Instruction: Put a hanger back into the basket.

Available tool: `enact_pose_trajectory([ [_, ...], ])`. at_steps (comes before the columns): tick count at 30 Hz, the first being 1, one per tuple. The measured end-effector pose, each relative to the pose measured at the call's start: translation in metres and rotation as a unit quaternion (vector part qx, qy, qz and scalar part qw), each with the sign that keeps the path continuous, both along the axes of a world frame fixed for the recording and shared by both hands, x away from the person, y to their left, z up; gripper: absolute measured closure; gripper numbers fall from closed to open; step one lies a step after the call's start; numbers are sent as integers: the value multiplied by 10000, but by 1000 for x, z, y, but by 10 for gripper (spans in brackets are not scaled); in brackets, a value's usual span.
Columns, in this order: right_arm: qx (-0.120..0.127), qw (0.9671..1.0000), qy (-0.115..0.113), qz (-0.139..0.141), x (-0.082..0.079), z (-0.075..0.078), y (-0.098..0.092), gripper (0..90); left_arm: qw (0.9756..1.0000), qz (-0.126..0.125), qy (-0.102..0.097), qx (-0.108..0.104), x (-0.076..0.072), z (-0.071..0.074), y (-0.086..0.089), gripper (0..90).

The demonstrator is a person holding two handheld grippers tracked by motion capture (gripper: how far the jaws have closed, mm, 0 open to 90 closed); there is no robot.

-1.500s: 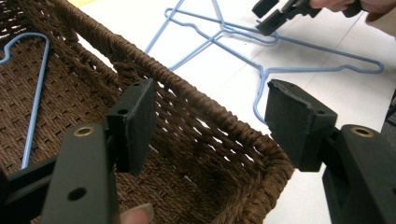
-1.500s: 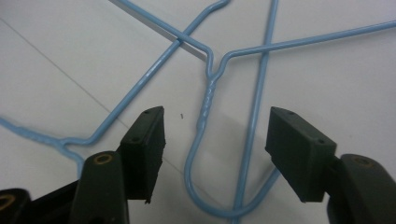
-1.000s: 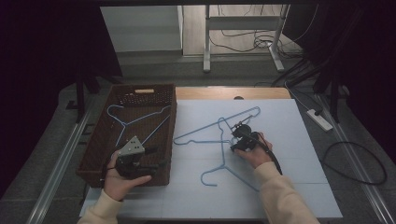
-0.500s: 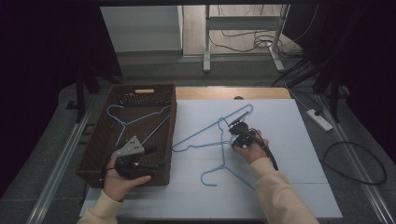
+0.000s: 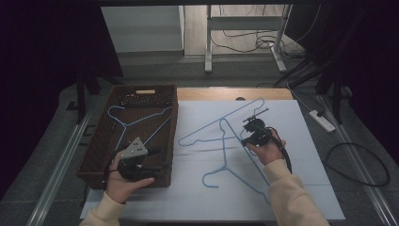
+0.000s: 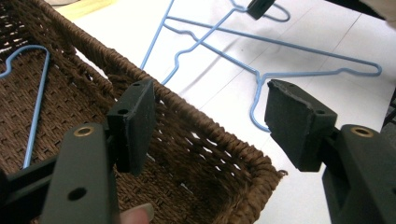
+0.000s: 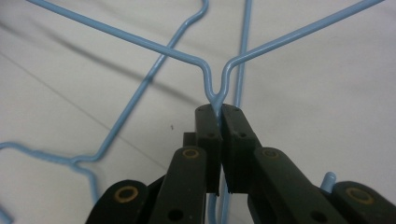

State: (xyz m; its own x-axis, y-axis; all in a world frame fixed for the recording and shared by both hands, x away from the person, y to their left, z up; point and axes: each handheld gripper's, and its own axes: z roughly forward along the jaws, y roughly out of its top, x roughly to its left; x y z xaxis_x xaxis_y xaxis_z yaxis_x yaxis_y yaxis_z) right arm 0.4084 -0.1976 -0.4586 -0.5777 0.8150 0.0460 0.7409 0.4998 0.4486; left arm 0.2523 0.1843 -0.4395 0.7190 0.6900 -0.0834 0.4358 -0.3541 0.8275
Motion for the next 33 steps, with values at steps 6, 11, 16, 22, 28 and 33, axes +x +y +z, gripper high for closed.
enact_pose_trajectory([
  [6,225,9996,-93,173,-19,15,-9,869,10000,-44,-29,43,-2,1,-6,348],
  [11,445,9987,-86,226,-31,20,-16,869,9998,-85,-96,147,-3,3,-13,348],
  [16,471,9984,-63,296,-43,20,-21,869,9995,-154,-144,218,-4,6,-25,348],
  [22,466,9983,-31,339,-54,19,-27,869,9991,-197,-147,337,-2,8,-42,349],
  [28,417,9984,-45,374,-65,21,-32,868,9979,-328,-76,556,0,6,-64,346],
  [33,320,9985,-59,442,-73,21,-30,868,9968,-381,-41,708,2,4,-79,344],
])
